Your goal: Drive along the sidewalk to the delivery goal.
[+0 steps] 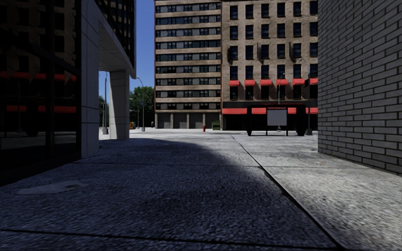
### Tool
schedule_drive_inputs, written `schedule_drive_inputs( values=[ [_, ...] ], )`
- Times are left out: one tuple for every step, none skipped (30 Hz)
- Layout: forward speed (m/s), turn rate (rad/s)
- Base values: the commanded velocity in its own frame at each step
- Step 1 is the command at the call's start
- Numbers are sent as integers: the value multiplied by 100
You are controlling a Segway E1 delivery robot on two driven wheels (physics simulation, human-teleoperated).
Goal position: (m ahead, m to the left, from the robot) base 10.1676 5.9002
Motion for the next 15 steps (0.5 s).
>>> schedule_drive_inputs(
  values=[
    [200,0],
    [200,0],
    [200,0],
    [200,0],
    [200,0],
    [200,0],
    [200,0],
    [200,0],
    [200,0],
    [200,0],
    [200,0],
    [200,0],
    [200,0],
    [200,0],
    [200,0]
  ],
)
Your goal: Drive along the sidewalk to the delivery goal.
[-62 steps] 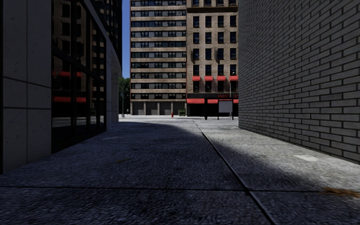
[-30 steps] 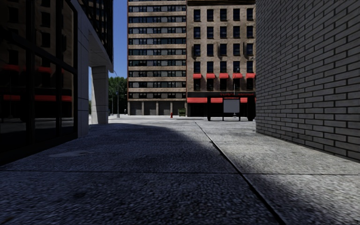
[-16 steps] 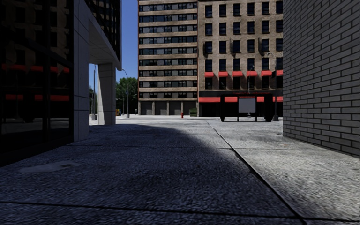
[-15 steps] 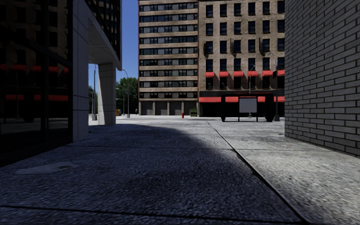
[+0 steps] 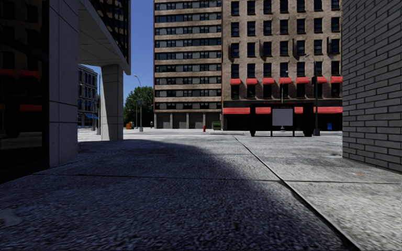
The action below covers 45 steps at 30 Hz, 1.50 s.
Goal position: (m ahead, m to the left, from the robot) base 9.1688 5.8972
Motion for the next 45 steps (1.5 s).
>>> schedule_drive_inputs(
  values=[
    [200,0],
    [200,0],
    [200,0],
    [200,0],
    [200,0],
    [200,0],
    [200,0],
    [200,0],
    [200,0],
    [200,0],
    [200,0],
    [200,0],
    [200,0],
    [200,0],
    [200,0],
    [200,2],
    [200,9],
    [200,9],
    [200,15],
    [200,18],
    [200,20],
    [200,20],
    [200,23],
    [195,29],
    [195,29],
    [192,36],
    [191,41],
    [191,44],
    [191,44],
    [191,46],
    [191,50],
    [191,50],
    [191,52],
    [189,54],
    [186,55],
    [186,55],
    [184,55],
    [183,55],
    [183,55],
    [183,55],
    [183,55],
    [187,55],
    [187,55],
    [192,55],
    [196,55]
  ],
)
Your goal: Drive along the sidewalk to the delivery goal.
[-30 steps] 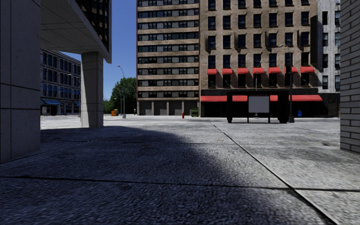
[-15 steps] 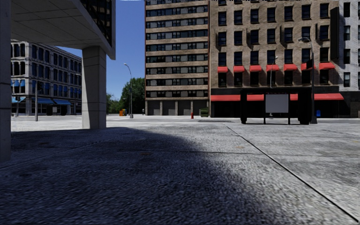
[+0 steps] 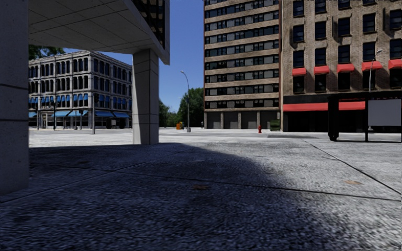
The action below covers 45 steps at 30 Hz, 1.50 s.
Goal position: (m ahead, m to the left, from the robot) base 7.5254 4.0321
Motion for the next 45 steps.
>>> schedule_drive_inputs(
  values=[
    [200,55],
    [200,55],
    [200,55],
    [200,55],
    [200,55],
    [200,55],
    [200,55],
    [200,55],
    [200,55],
    [200,55],
    [200,55],
    [200,55],
    [200,55],
    [200,55],
    [200,55],
    [200,55],
    [200,55],
    [200,55],
    [200,55],
    [200,55],
    [200,55],
    [200,55],
    [200,55],
    [200,55],
    [200,55],
    [200,55],
    [200,55],
    [200,55],
    [200,55],
    [200,55],
    [200,0],
    [200,0],
    [200,0],
    [200,0],
    [200,0],
    [200,0],
    [200,0],
    [200,0],
    [200,0],
    [200,0],
    [200,0],
    [196,0],
    [188,4],
    [183,15],
    [183,15]
  ],
)
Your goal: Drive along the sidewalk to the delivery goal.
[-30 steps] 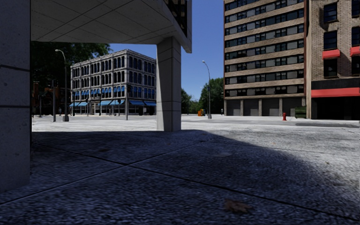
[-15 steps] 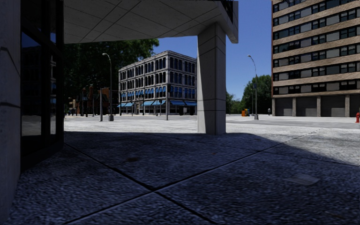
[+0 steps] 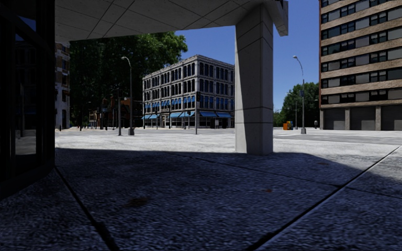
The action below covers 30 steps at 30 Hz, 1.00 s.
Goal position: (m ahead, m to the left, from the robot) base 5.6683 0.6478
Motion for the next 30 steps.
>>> schedule_drive_inputs(
  values=[
    [181,22],
    [181,24],
    [181,24],
    [180,24],
    [180,24],
    [180,25],
    [180,25],
    [180,25],
    [180,25],
    [180,25],
    [180,25],
    [180,16],
    [180,5],
    [180,5],
    [180,0],
    [180,0],
    [180,0],
    [180,0],
    [180,0],
    [180,0],
    [180,0],
    [180,0],
    [180,0],
    [180,0],
    [180,0],
    [181,0],
    [181,1],
    [181,10],
    [181,10],
    [181,14]
  ],
)
